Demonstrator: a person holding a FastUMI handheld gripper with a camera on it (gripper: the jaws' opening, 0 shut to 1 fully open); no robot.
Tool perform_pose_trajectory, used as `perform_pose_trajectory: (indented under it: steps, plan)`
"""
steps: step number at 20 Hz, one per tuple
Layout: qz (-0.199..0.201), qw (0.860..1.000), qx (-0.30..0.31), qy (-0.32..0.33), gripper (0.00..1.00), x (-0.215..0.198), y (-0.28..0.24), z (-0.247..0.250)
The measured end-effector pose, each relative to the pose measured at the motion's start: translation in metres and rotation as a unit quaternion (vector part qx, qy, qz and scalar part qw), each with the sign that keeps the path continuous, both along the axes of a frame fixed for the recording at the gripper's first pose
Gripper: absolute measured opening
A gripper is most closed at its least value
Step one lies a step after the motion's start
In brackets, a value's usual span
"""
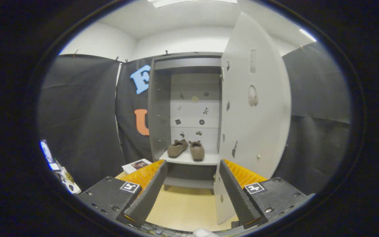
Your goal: Open the shoe cabinet door, grab the shoes and put them into the shoe cabinet, then close the shoe cabinet door.
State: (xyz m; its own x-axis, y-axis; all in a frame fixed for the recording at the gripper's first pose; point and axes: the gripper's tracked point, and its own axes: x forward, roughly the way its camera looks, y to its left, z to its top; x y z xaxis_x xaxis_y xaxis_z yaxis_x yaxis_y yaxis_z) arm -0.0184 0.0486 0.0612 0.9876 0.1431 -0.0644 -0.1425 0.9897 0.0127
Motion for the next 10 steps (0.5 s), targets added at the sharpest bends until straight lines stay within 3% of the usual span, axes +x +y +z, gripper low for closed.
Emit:
perform_pose_trajectory:
  steps: [5,10]
  plan:
    - [-0.054,0.998,0.01,-0.013,1.0,-0.03,-0.073,0.002]
    - [-0.072,0.997,0.028,-0.003,1.0,-0.027,-0.141,-0.007]
